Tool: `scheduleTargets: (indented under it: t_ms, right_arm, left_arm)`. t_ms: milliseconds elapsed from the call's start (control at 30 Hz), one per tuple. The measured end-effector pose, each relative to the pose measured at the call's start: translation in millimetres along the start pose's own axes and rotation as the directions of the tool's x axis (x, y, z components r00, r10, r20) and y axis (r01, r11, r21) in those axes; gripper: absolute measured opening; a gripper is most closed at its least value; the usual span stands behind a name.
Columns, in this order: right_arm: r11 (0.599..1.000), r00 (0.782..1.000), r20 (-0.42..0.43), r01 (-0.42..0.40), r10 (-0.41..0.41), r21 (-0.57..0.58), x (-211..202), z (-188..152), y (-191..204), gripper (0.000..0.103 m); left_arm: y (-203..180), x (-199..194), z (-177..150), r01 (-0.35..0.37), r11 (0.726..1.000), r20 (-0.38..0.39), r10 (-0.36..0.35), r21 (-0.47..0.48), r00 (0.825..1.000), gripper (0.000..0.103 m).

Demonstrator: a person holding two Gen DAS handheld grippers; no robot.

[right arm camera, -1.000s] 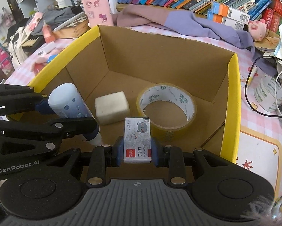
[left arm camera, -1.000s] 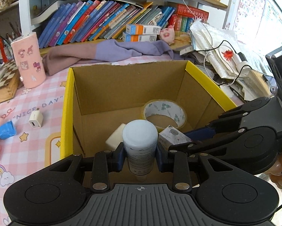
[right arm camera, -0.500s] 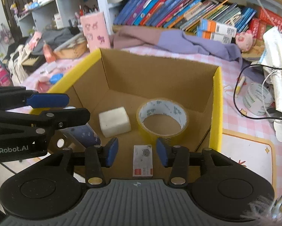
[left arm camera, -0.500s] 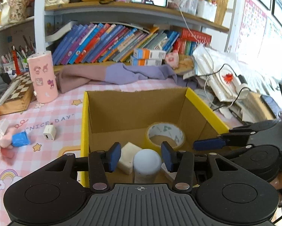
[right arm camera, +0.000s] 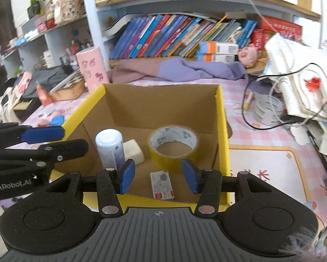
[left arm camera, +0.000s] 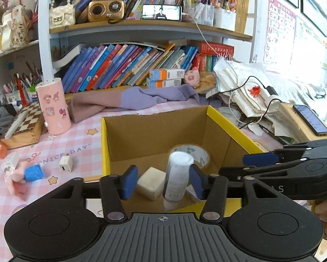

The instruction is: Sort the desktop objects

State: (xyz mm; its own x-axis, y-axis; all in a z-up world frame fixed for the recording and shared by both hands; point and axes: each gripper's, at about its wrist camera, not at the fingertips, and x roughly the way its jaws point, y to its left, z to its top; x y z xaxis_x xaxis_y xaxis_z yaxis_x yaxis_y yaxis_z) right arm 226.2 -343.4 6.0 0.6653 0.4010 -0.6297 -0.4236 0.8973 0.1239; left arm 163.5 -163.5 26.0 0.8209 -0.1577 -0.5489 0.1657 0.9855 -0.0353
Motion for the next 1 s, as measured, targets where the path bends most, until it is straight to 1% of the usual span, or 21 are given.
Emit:
scheduleTargets:
  t_ms: [200, 267, 433, 733, 1000]
  right_arm:
    - [0.997, 0.997, 0.034, 0.070, -0.072, 0.044, -15.8, -11.6, 5.8, 0.048]
    - [0.995, 0.994, 0.054, 0.094, -0.096, 0.042, -22.2, -15.5, 11.3, 0.051]
    - [0.988, 0.985, 0.083, 0.146, -0.150, 0.047, -37.5, -24.4, 29.0, 0.052]
    - [0.975, 0.977, 0.053, 0.201, -0.206, 0.095, -51.1, -48.2, 66.9, 0.053]
    - [0.963, 0.969, 0.025, 0.242, -0.247, 0.120, -66.0, -74.2, 110.1, 0.054]
  left_arm:
    - [5.8, -12.1, -7.3, 0.039, 0.999, 0.006, -0.039, 0.017, 0.999, 0.058]
    - [7.5, -15.8, -9.7, 0.057, 0.998, 0.004, -0.057, 0.029, 0.998, 0.058]
    - [11.7, -27.0, -18.4, 0.094, 0.994, 0.002, -0.094, 0.059, 0.996, 0.058]
    - [36.1, -50.6, -41.1, 0.153, 0.986, -0.038, -0.151, 0.069, 0.988, 0.058]
    - [69.1, -80.4, -60.1, 0.179, 0.983, -0.069, -0.177, 0.029, 0.982, 0.058]
